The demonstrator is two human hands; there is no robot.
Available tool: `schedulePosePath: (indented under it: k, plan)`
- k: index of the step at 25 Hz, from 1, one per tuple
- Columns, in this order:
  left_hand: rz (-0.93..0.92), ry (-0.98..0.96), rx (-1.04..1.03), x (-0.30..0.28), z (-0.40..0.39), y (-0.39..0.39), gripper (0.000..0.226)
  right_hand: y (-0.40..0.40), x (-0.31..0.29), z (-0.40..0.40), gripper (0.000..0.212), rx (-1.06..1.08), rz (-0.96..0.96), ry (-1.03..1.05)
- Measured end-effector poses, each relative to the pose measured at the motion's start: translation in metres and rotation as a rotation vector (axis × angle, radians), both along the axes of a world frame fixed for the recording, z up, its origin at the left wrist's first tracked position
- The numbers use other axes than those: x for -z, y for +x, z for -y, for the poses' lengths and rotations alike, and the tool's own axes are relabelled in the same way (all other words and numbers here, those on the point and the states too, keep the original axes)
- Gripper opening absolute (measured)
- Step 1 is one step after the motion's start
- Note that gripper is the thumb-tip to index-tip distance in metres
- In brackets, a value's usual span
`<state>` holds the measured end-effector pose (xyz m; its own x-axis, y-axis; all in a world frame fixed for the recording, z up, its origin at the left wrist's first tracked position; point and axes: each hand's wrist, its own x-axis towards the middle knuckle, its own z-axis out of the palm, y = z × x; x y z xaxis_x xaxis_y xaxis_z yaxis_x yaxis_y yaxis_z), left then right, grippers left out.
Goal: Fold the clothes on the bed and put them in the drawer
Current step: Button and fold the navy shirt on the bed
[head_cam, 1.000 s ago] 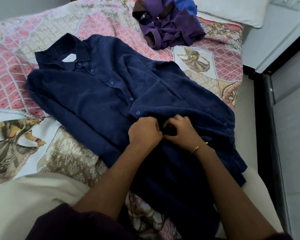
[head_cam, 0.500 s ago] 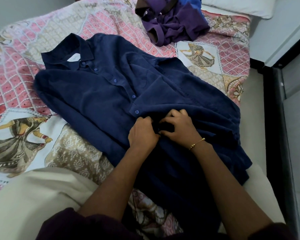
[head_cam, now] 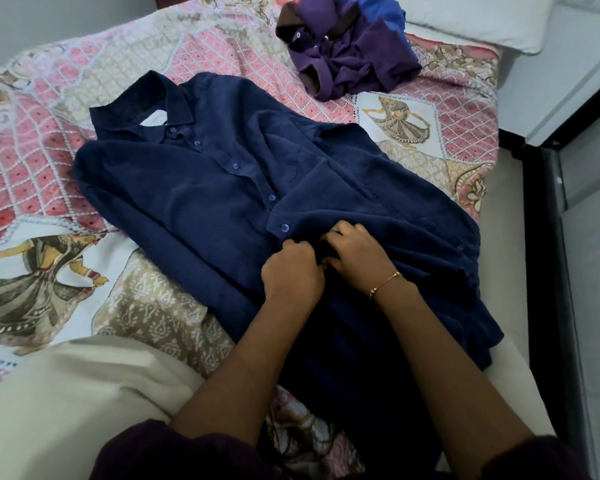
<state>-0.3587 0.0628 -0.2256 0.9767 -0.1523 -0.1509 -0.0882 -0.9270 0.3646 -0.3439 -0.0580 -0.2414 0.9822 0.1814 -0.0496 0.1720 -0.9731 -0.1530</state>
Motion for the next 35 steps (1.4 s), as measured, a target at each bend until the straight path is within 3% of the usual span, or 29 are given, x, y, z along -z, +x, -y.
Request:
schedulePosePath:
  k: [2, 4, 8, 11, 14, 17, 20, 24, 30, 35]
  plan:
    - [-0.002, -0.002, 0.003, -0.001, 0.001, 0.0, 0.031, 0.002, 0.0, -0.004, 0.021, 0.022, -0.008, 0.036]
    - [-0.008, 0.019, 0.012, -0.001, 0.003, -0.002, 0.026, 0.005, 0.005, -0.002, 0.027, 0.022, 0.011, 0.112]
    - [0.009, 0.04, 0.036, -0.001, 0.005, -0.004, 0.023, 0.001, -0.01, 0.003, 0.022, -0.054, -0.084, 0.054]
    - [0.099, -0.122, -0.025, 0.0, 0.004, -0.003, 0.021, -0.001, -0.01, -0.002, 0.016, -0.033, -0.099, 0.11]
    - [0.151, -0.353, -0.104, -0.005, 0.005, -0.003, 0.019, 0.003, -0.006, -0.001, 0.031, 0.086, 0.012, 0.222]
    - [0.099, -0.546, -0.224, -0.01, 0.006, -0.002, 0.011, 0.005, -0.014, 0.008, 0.024, 0.249, 0.018, 0.425]
    - [0.079, -0.694, -0.278, -0.011, 0.007, -0.001, 0.006, -0.001, -0.028, 0.014, 0.014, 0.225, -0.012, 0.549]
    - [0.039, -0.891, -0.348, -0.015, 0.01, -0.001, 0.015, -0.004, -0.035, 0.022, 0.01, 0.266, 0.086, 0.68]
    - [0.004, -0.973, -0.35, -0.017, 0.012, -0.001, 0.016, -0.006, -0.044, 0.008, 0.013, 0.256, 0.302, 0.614]
    - [-0.051, -0.996, -0.419, -0.015, 0.012, 0.002, 0.011, -0.012, -0.043, -0.001, 0.021, 0.281, 0.264, 0.619]
